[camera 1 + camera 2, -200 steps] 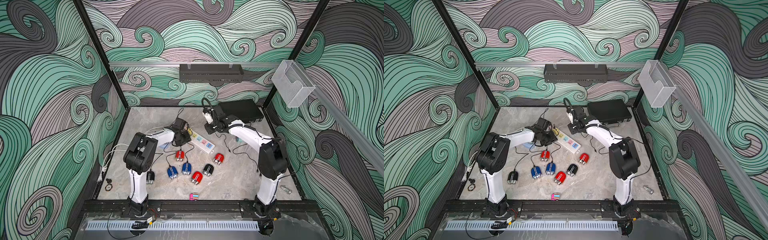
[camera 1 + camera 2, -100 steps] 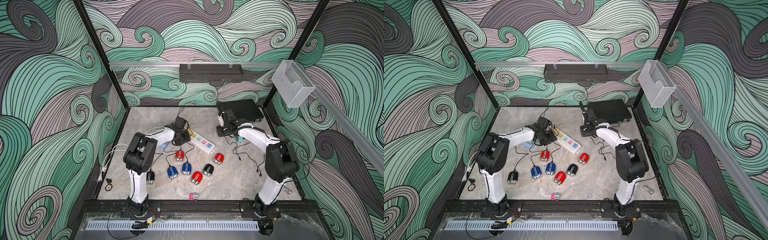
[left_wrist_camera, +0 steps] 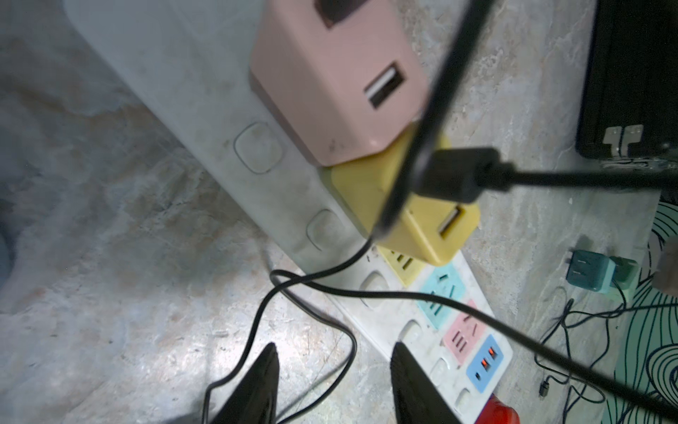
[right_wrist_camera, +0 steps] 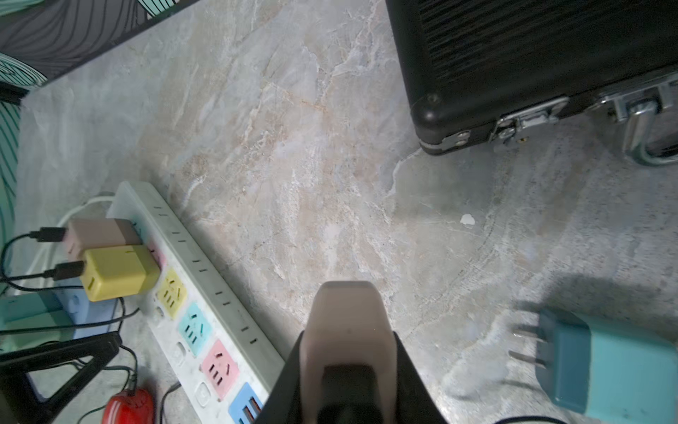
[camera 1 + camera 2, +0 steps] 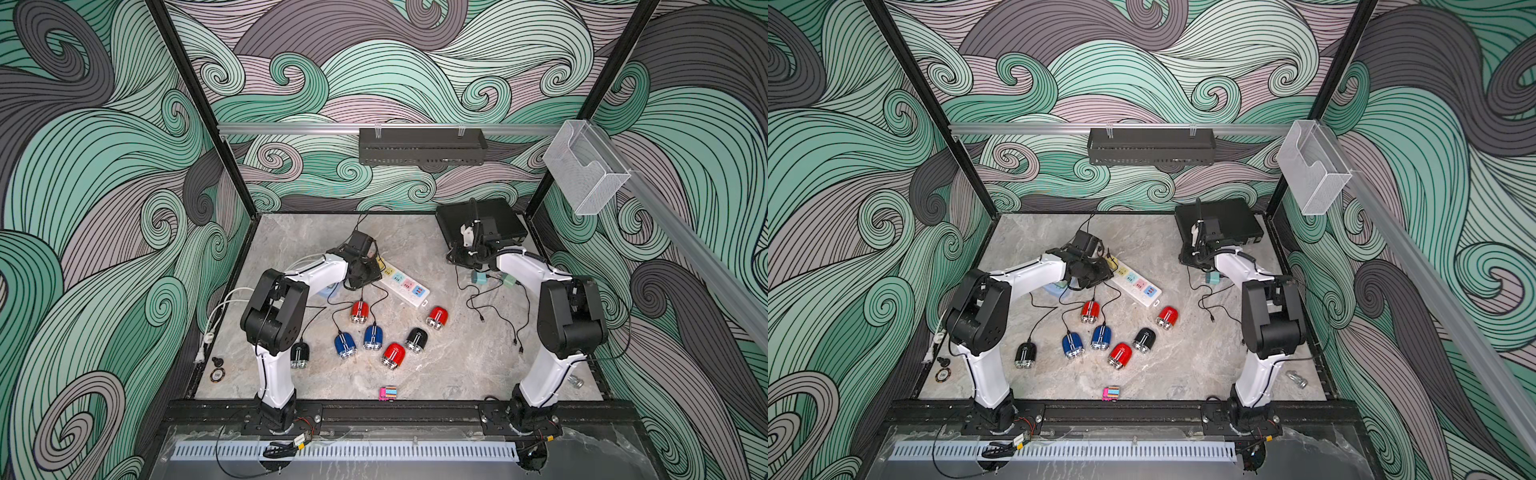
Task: Unplug the electric shaver
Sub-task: Place the plug at the center of the board.
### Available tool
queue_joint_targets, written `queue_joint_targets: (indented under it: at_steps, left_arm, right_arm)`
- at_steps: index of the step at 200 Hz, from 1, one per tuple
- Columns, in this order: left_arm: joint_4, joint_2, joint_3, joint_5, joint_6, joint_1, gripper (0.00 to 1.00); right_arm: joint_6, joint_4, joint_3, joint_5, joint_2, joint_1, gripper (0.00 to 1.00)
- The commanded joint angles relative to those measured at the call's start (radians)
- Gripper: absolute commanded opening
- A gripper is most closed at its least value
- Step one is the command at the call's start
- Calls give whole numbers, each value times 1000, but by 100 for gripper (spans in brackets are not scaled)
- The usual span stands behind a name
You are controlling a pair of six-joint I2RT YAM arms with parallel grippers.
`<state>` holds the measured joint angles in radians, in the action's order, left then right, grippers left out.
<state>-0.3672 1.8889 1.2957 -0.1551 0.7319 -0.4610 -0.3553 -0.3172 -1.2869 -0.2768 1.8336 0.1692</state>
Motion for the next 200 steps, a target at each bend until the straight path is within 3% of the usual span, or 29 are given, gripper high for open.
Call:
queue_joint_targets:
  at_steps: [1, 100, 200]
  left_arm:
    - [-31, -42, 28, 17, -25, -10, 49]
    - [-40, -151, -50, 43, -44, -21, 49]
    - [-48, -229, -128, 62, -70, -26, 50]
  right_arm:
    - [-71, 51, 15, -95, 42, -13, 26]
    - [-163, 156, 66, -192, 121, -45, 26]
    - [-185, 167, 70, -197, 164, -69, 27]
